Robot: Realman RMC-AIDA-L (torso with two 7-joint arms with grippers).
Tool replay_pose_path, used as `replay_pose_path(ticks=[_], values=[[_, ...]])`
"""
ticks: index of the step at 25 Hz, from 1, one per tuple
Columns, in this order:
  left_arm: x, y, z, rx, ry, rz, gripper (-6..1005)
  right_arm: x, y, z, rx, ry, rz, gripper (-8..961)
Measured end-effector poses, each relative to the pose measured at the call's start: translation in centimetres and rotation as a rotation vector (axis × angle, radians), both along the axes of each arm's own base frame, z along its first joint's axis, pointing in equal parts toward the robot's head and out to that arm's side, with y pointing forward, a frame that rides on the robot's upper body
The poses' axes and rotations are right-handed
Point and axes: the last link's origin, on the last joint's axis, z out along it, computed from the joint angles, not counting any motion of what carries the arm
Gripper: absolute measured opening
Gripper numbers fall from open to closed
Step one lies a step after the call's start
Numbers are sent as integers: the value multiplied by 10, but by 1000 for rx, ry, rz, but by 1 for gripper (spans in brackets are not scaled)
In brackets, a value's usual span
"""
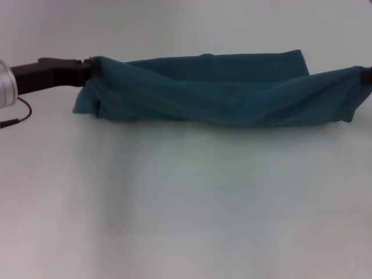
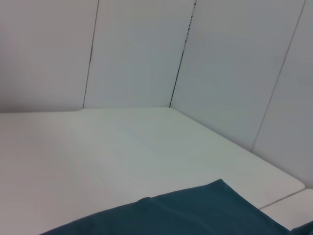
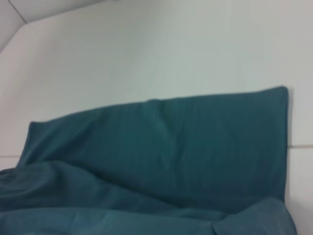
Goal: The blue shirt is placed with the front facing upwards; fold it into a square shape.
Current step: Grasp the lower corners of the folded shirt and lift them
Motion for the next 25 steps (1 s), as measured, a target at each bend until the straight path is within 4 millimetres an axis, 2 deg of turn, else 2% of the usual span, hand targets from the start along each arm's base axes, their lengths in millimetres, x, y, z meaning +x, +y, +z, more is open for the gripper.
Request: replay_pose_path(ticks=[3, 15, 24, 25], values=[[-8, -10, -5, -22, -8, 12, 69, 7, -12, -6, -22, 13, -9, 64], [-54, -81, -25, -155, -64, 66, 77, 42, -71, -31, -78, 137, -55, 72], [-77, -130, -24, -266, -140, 75, 83, 62, -113, -46, -128, 230, -86, 78], [-77, -130, -24, -266, -140, 75, 84, 64, -119, -48, -136, 245, -89, 78]])
